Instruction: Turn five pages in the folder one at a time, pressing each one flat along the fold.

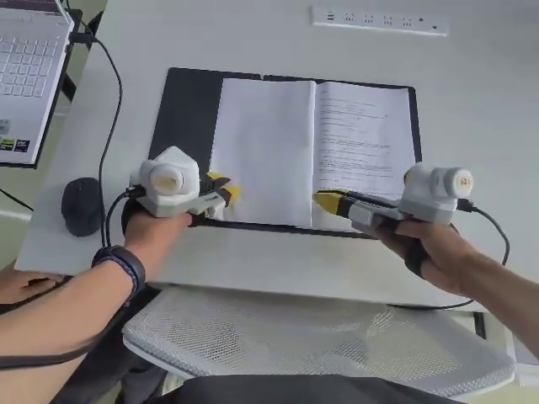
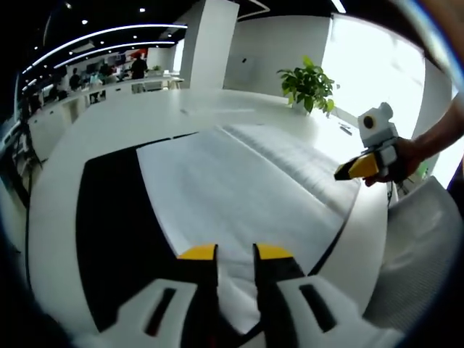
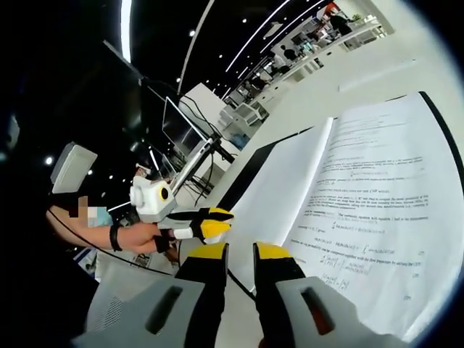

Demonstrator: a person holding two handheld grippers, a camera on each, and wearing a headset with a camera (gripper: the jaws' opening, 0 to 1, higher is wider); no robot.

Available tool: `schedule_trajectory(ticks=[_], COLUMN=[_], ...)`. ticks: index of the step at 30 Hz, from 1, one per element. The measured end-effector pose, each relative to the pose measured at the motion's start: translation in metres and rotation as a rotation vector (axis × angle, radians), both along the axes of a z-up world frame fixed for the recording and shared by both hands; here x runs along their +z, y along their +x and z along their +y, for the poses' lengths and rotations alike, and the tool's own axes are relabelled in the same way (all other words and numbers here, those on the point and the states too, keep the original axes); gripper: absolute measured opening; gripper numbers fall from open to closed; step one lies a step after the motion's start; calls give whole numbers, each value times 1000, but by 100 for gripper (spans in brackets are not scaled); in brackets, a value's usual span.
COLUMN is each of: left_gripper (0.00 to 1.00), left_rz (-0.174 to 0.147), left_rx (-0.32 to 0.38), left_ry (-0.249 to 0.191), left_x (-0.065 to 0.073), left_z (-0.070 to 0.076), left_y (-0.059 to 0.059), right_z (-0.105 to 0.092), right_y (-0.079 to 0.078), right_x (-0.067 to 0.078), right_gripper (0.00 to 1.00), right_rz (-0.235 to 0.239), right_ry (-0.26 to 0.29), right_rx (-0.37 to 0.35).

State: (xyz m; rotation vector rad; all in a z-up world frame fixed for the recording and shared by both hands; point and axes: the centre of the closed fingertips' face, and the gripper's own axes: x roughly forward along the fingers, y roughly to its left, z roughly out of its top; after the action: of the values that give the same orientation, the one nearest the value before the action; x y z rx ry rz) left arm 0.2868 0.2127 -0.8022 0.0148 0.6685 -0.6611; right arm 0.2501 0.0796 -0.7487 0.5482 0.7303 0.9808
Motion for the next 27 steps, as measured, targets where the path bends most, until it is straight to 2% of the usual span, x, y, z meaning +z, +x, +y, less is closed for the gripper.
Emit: schedule_trajectory(ticks=[4,8,10,12,14,17,21,24,27], left_gripper=[23,32,36,37,41,43,49,51,54], left_rz=[-17,-29,-36,-53,-54,-69,-72,-72,-73], left_rx=[-21,-15,-11,-12,-12,-15,-25,-15,-2], left_ry=[4,3,8,9,6,1,7,17,22], left_x=[13,29,36,45,52,62,69,71,74], left_z=[1,2,5,6,7,8,10,15,20], left_y=[-3,-9,-11,-14,-17,-20,-26,-29,-32], right_z=[-18,-38,-48,-61,-70,-90,-109,-126,-137], right_y=[4,8,8,10,10,11,8,6,1], right_x=[5,8,11,14,16,20,21,18,19], right_gripper=[14,20,24,26,28,33,38,40,47], right_rz=[-23,-53,-54,-78,-83,-108,-127,-142,-145], right_ry=[-15,-48,-45,-71,-78,-116,-162,-221,-234], right_rx=[-51,-104,-127,-159,-178,-223,-253,-282,-306])
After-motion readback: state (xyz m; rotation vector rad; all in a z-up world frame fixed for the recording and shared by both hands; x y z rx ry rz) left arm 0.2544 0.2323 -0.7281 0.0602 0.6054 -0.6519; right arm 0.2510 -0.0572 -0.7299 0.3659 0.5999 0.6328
